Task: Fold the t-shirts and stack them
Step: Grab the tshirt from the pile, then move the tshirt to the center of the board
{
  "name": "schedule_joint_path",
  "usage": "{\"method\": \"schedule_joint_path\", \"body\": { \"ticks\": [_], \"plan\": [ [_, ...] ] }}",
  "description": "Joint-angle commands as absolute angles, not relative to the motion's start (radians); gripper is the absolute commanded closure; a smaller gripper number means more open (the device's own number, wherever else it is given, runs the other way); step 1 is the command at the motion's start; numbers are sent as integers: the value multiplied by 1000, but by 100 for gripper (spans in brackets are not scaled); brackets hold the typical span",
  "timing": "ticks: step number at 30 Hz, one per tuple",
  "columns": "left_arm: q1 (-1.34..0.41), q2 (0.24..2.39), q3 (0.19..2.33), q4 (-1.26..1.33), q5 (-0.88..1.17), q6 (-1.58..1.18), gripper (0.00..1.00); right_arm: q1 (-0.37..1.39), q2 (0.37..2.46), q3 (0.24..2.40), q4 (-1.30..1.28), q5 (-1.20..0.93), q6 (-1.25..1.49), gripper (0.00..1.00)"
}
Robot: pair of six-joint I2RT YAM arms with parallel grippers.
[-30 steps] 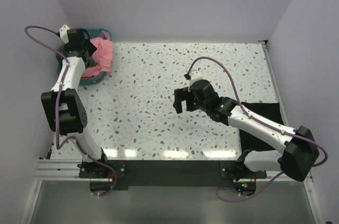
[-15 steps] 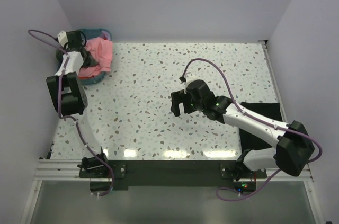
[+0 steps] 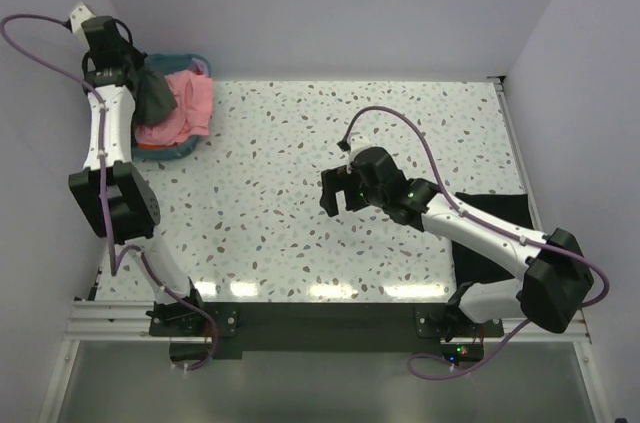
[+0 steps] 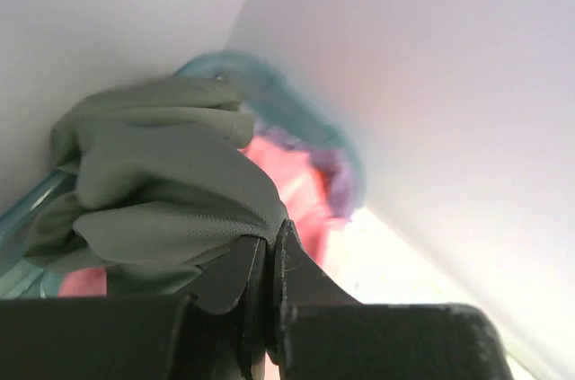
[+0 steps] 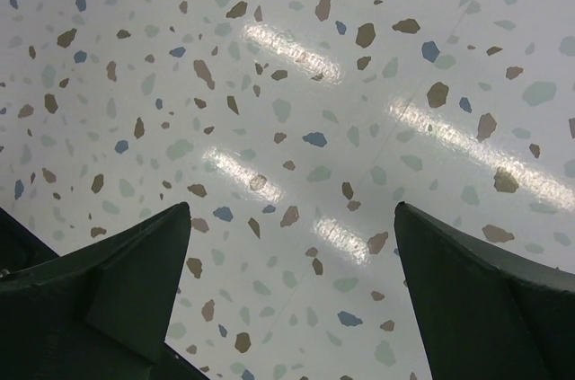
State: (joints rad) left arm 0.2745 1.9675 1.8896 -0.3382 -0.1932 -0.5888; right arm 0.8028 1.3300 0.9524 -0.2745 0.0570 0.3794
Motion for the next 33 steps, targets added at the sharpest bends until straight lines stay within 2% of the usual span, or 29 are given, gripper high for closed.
{"method": "schedule_joint_path", "body": {
  "ticks": [1, 9, 13, 17, 19, 21, 22, 23, 25, 28, 33],
  "plan": [
    [256, 1749, 1959, -236, -78, -558, 100, 801, 1318, 1011, -255, 61, 364, 1],
    [49, 1526, 2000, -216, -74, -488, 100, 801, 1270, 1055, -273, 104, 362, 1],
    [-79, 1425, 1954, -204, -66, -495, 100, 802, 1215, 1066, -296, 146, 359, 1],
    [-140, 1402, 1878, -195, -52, -517, 100, 802, 1148, 1052, -302, 210, 357, 1],
    [-141, 1436, 1812, -180, 21, -554, 100, 802, 1123, 1043, -304, 250, 357, 1],
    [-155, 1536, 1796, -199, 122, -571, 92, 802, 1124, 1032, -314, 319, 364, 1],
    [-156, 1577, 1795, -205, 153, -575, 74, 801, 1130, 1034, -324, 340, 367, 1],
    [-156, 1624, 1805, -213, 204, -581, 61, 801, 1140, 1041, -333, 371, 367, 1],
    [-160, 1748, 1824, -277, 290, -589, 44, 801, 1175, 1045, -339, 387, 370, 1],
    [-163, 1749, 1706, -233, 285, -626, 34, 801, 1247, 1054, -342, 364, 370, 1],
    [-193, 1579, 1387, -215, 91, -682, 35, 801, 1367, 1066, -287, 264, 367, 1]
  ]
}}
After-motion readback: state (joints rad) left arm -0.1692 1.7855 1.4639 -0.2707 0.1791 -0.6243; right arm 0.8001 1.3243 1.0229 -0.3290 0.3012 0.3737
